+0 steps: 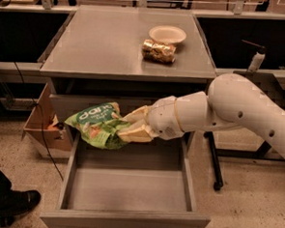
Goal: Place green rice chip bag into middle drawer
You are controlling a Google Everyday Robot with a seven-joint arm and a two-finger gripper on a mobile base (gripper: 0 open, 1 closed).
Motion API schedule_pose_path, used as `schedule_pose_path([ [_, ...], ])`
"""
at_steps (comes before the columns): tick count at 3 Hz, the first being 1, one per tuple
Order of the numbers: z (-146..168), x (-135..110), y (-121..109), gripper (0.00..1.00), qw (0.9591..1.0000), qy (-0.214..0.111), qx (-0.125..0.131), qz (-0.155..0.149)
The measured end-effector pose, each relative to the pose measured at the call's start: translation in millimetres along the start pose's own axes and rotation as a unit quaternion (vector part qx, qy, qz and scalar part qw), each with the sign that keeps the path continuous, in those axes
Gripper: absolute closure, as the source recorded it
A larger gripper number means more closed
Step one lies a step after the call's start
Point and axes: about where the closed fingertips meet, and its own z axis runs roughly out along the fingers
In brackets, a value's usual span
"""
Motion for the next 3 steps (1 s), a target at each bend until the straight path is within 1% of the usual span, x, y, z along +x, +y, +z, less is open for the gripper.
schedule_pose_path([
  [1, 0, 0, 0, 1.0, 1.0, 0.0, 0.0, 0.0],
  [2, 15, 47, 5, 1.0, 0.9985, 0.035, -0.012, -0.04],
  [3, 23, 99, 2, 1.0, 0.9958, 0.062, -0.021, -0.063],
])
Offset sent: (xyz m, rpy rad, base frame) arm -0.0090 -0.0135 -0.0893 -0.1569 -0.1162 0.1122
